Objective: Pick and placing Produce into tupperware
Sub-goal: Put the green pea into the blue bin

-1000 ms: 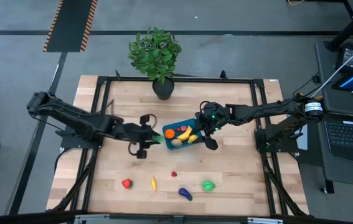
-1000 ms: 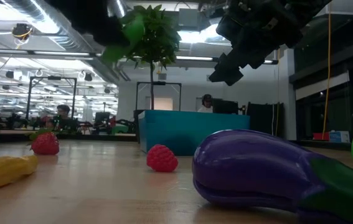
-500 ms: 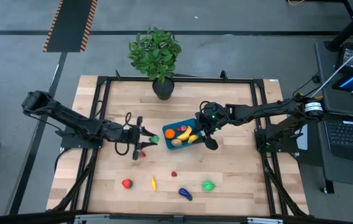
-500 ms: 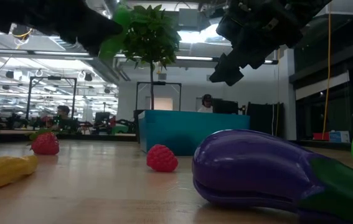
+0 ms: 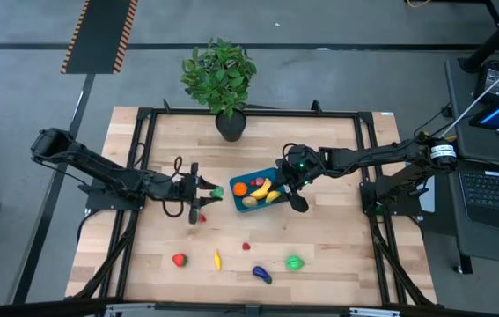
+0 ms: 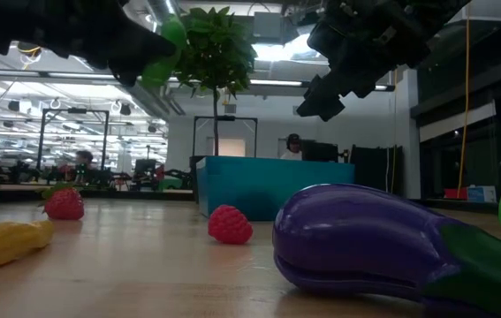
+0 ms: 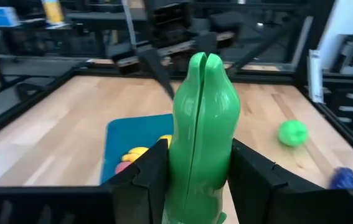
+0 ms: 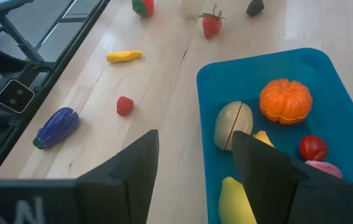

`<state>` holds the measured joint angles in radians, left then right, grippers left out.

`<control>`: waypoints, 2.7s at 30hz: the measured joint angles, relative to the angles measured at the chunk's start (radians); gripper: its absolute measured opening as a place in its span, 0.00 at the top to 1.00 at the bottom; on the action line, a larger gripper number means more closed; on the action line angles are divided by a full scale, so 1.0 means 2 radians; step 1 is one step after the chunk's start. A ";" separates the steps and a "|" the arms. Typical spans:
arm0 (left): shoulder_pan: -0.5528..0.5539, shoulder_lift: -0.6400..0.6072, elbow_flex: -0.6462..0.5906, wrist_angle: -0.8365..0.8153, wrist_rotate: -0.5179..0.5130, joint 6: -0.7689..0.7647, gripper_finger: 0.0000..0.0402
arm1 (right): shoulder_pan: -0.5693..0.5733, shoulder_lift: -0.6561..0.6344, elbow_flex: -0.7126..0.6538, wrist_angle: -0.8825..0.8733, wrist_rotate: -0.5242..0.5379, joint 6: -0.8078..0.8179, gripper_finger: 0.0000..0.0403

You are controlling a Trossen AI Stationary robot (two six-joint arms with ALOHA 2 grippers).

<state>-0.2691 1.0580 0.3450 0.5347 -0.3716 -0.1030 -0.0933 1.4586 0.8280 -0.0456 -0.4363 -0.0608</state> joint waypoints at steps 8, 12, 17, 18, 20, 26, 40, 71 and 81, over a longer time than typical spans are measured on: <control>0.000 0.002 0.000 -0.002 -0.055 -0.014 0.67 | 0.000 0.000 0.000 0.001 0.000 0.000 0.49; 0.000 0.002 0.000 -0.002 -0.072 -0.015 0.68 | 0.000 0.000 0.000 0.001 0.000 0.000 0.49; 0.000 0.002 0.000 -0.002 -0.072 -0.014 0.69 | 0.000 0.000 0.000 0.001 0.000 0.000 0.49; 0.000 0.002 0.000 -0.002 -0.068 -0.014 0.69 | 0.000 0.000 0.000 0.001 0.000 0.000 0.49; 0.000 0.002 0.000 -0.002 -0.060 -0.014 0.68 | 0.000 0.000 0.000 0.001 0.000 0.000 0.49; 0.020 0.007 0.039 -0.087 -0.024 -0.012 0.69 | 0.000 0.000 0.000 0.000 0.000 0.000 0.49; 0.089 0.148 0.235 -0.342 0.068 0.095 0.68 | 0.000 0.000 0.000 -0.015 0.000 -0.001 0.49; 0.102 0.300 0.426 -0.581 0.124 0.428 0.66 | -0.037 0.000 0.000 -0.028 -0.032 -0.004 0.49; 0.102 0.352 0.498 -0.643 0.101 0.421 0.68 | -0.092 -0.045 -0.001 -0.028 -0.081 -0.043 0.49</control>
<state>-0.0655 1.7626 1.3415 -0.7514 -0.1702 0.7392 -0.2778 1.3684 0.8266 -0.1014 -0.5975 -0.1471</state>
